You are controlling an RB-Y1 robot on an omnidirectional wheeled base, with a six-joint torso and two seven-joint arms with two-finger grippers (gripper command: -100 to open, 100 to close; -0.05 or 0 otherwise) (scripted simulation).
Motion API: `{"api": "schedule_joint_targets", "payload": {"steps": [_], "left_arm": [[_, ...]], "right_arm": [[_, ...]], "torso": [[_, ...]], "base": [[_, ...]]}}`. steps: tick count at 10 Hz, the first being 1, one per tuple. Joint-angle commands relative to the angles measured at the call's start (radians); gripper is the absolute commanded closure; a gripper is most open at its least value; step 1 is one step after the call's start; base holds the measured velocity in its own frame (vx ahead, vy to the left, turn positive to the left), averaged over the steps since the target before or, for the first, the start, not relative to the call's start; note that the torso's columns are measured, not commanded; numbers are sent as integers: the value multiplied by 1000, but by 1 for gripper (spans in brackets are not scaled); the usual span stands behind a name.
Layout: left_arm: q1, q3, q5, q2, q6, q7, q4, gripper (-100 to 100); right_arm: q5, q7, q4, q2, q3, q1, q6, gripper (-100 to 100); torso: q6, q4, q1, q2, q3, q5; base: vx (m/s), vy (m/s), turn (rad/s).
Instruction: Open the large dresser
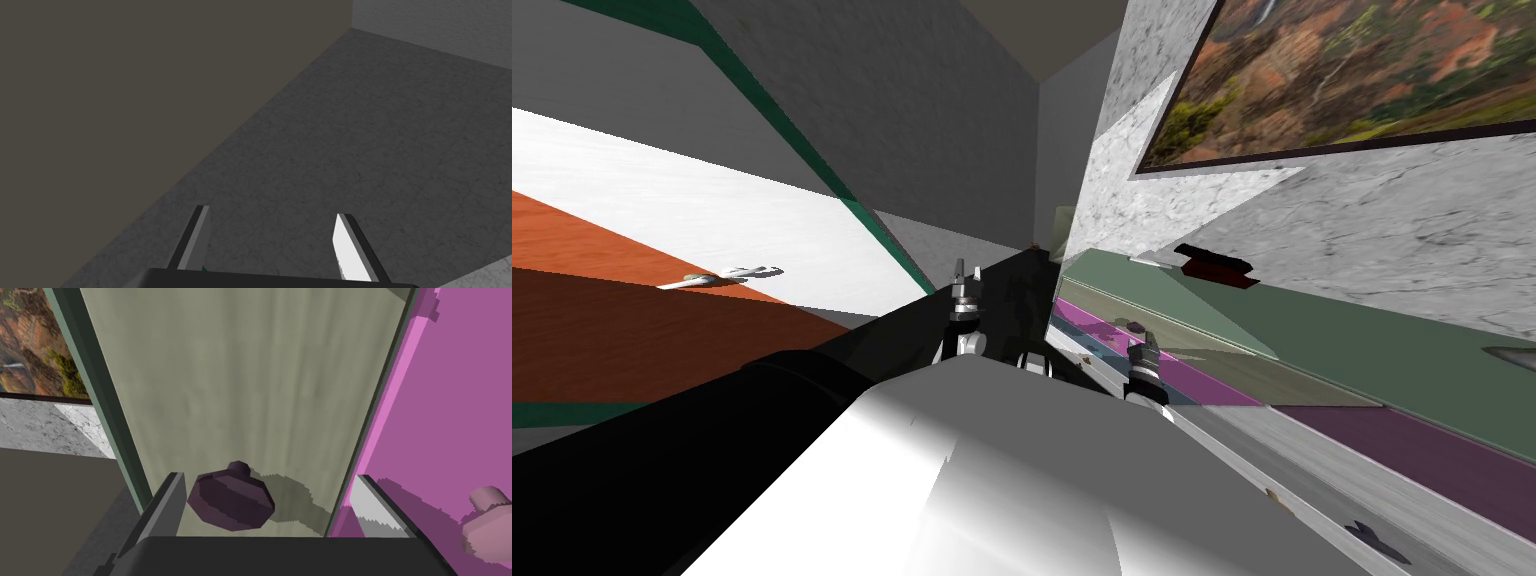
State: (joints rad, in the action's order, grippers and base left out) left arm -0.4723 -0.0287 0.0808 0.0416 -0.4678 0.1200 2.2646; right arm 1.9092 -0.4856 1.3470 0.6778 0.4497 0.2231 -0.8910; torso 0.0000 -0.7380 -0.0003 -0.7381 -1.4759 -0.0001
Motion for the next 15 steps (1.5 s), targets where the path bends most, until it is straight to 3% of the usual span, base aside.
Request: {"api": "schedule_joint_targets", "payload": {"steps": [1, 2, 3, 4, 5, 10, 11, 15], "left_arm": [[0, 0, 0, 0, 0, 0, 0, 0], [0, 0, 0, 0, 0, 0, 0, 0], [0, 0, 0, 0, 0, 0, 0, 0], [0, 0, 0, 0, 0, 0, 0, 0], [0, 0, 0, 0, 0, 0, 0, 0], [0, 0, 0, 0, 0, 0, 0, 0], [0, 0, 0, 0, 0, 0, 0, 0], [0, 0, 0, 0, 0, 0, 0, 0]], "right_arm": [[48, -7, -26, 18, 13, -9, -34, -100], [37, -5, -21, 14, 10, -7, -26, -100], [18, -5, -19, 38, -8, -24, 1, -100], [26, -7, -14, 28, -1, -12, -15, -100], [25, -8, -12, 30, -2, -12, -11, 100], [92, 8, 117, 74, 48, 83, -34, 100], [85, 5, 107, 69, 38, 68, -35, 100], [105, 4, 144, 78, 60, 103, -37, 100]], "torso": [[0, 0, 0, 0, 0, 0], [0, 0, 0, 0, 0, 0], [0, 0, -1, 0, 0, 0], [0, 0, 0, 2, -1, 0], [0, 0, 0, 1, -1, 0], [2, 3, -5, 2, -1, -3], [2, 3, -5, 2, -1, -4], [0, 3, -2, -1, 1, -4]], "base": [[18, 33, -3], [8, 14, -1], [53, 14, 29], [35, 7, 9], [6, -1, -9], [-11, 69, -204], [-15, 42, -54], [-157, 69, -58]]}}
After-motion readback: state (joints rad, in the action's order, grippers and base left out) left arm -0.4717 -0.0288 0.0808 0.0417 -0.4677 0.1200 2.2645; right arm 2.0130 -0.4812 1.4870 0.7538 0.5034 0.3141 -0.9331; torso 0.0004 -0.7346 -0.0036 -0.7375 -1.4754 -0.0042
